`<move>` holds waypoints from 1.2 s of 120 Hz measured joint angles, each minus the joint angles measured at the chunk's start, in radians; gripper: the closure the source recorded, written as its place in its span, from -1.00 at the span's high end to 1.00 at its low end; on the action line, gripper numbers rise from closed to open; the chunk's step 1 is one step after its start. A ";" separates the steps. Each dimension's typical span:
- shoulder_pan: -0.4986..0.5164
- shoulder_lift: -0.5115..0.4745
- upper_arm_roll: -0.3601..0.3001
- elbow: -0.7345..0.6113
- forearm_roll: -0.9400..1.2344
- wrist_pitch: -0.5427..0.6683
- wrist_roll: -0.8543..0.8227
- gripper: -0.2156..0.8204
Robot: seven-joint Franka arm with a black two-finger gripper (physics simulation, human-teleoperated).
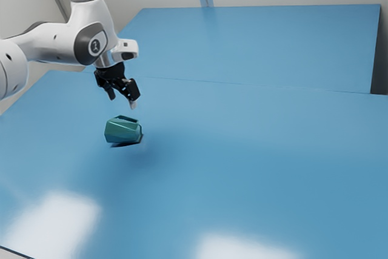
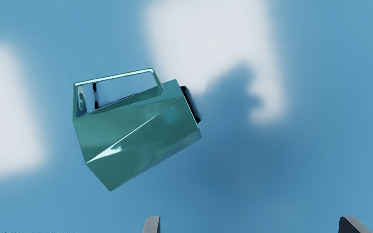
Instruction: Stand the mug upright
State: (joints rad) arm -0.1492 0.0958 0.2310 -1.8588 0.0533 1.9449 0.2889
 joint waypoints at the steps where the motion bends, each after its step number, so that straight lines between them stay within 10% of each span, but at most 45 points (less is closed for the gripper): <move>1: 0.000 0.000 0.001 0.000 0.000 0.001 0.001 0.58; 144: 0.390 0.264 0.031 0.062 -0.645 -0.075 0.420 0.58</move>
State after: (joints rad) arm 0.2409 0.3599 0.2621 -1.7966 -0.5917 1.8703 0.7088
